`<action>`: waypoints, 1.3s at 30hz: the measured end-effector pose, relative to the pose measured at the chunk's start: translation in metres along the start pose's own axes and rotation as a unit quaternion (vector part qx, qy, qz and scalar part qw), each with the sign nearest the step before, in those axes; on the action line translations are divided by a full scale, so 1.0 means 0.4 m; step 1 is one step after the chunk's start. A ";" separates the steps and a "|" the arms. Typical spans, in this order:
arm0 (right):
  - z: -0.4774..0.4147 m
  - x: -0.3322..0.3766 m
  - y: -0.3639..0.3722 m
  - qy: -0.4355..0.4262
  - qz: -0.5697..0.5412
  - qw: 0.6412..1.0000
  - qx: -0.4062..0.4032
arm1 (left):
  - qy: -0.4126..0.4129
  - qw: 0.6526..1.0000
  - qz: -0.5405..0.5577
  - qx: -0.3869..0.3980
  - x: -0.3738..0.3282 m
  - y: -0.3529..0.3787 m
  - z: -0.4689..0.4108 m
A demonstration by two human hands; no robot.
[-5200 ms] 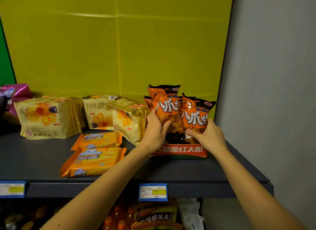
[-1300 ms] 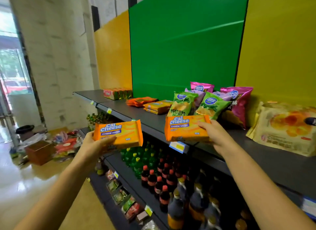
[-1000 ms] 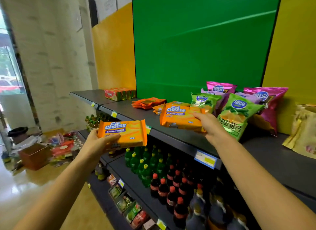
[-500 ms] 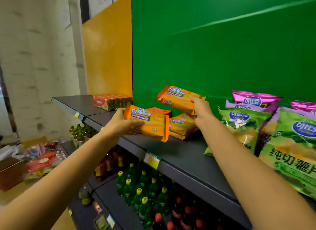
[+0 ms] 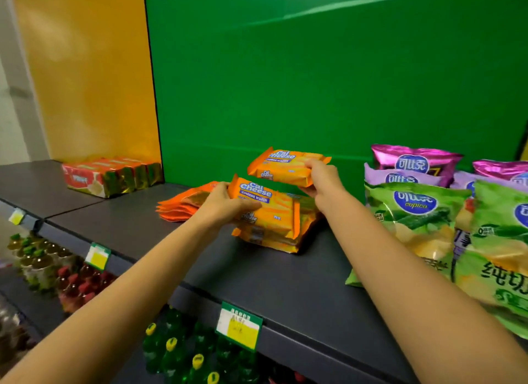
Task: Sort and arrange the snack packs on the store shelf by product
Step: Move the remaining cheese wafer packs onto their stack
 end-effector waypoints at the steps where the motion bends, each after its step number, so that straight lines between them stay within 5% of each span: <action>1: -0.008 -0.007 -0.005 0.001 0.002 1.000 -0.007 | 0.005 1.000 -0.004 0.018 0.003 0.005 -0.021; 11: -0.068 -0.064 -0.051 0.045 0.105 0.990 -0.081 | -0.022 0.982 -0.138 0.130 0.074 -0.003 -0.101; 15: -0.077 -0.093 -0.069 0.070 0.197 0.972 -0.106 | -0.025 0.982 -0.116 0.149 0.083 -0.005 -0.120; 21: -0.021 -0.089 -0.059 0.099 0.319 0.935 -0.118 | -0.063 0.973 0.066 0.210 0.073 -0.021 -0.201; 29: 0.129 -0.155 -0.006 0.077 0.074 0.993 -0.047 | -0.123 0.925 0.200 0.299 0.132 0.023 -0.210; 39: 0.115 -0.162 0.007 0.100 0.099 0.981 -0.132 | -0.090 0.943 0.134 0.293 0.119 0.038 -0.227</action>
Point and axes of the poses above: each hand's wrist, its own z-axis away from the middle knuckle, its own y-axis out of the palm, x = y × z, the point moved 4 cm from there along -z, towards the middle knuckle, and after that the axes turned 13 degrees about x, right-handed, at the moved point
